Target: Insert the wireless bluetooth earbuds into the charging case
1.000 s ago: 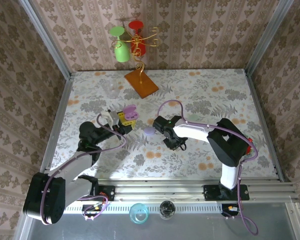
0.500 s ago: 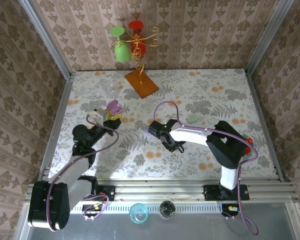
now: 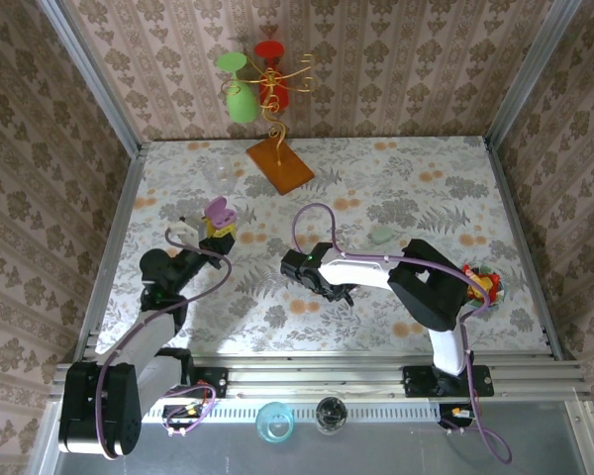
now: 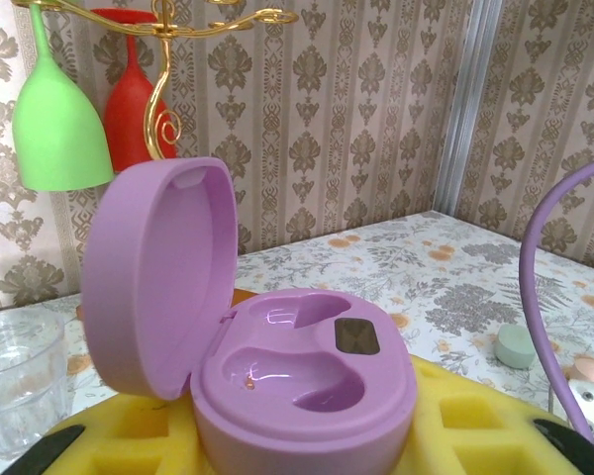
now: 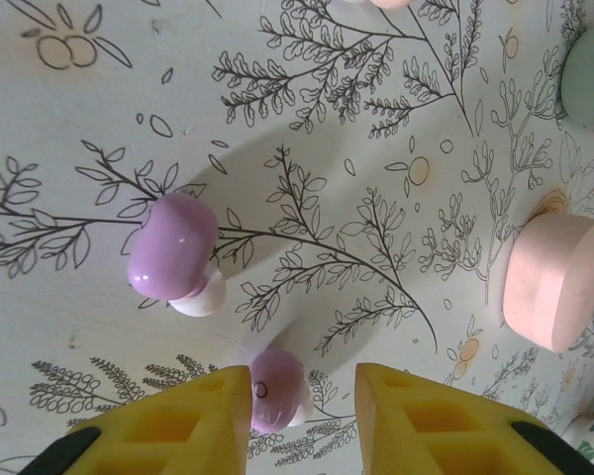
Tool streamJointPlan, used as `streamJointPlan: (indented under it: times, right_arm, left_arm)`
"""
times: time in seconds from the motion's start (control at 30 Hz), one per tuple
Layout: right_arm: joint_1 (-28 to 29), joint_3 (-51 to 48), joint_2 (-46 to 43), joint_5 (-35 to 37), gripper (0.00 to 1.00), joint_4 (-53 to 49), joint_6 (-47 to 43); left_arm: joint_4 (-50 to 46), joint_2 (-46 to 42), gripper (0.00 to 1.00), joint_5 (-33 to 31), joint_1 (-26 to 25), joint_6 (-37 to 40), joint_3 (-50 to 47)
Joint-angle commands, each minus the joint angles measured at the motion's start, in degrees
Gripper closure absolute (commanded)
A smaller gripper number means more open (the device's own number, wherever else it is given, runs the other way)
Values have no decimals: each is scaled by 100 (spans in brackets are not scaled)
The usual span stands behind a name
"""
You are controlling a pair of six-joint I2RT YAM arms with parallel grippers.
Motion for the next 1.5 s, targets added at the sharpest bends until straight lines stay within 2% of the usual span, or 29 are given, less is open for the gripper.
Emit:
streamJointPlan:
  times: [0.0, 0.2, 0.63, 0.83, 1.0, 1.17, 1.47]
  right_arm:
    - [14, 76, 155, 228, 67, -276, 237]
    - [23, -41, 183, -3, 67, -190, 264]
    - [-33, -147, 341, 2, 69, -155, 303]
    - [-49, -162, 276, 82, 81, -177, 265]
    - [-71, -331, -214, -88, 82, 86, 184]
    - [-313, -899, -1386, -907, 83, 821, 41]
    - [-1201, -1532, -3576, -3379, 83, 1820, -224]
  left_arm:
    - [273, -115, 73, 84, 79, -116, -71]
    - [256, -141, 73, 127, 114, -142, -71]
    - [238, -131, 72, 200, 122, -157, -54]
    - [219, -124, 72, 200, 117, -136, -41]
    - [222, 112, 71, 753, 71, 1, 42]
    - [446, 485, 71, 1126, -263, 247, 149]
    - [168, 1183, 71, 1640, -1094, 857, 663]
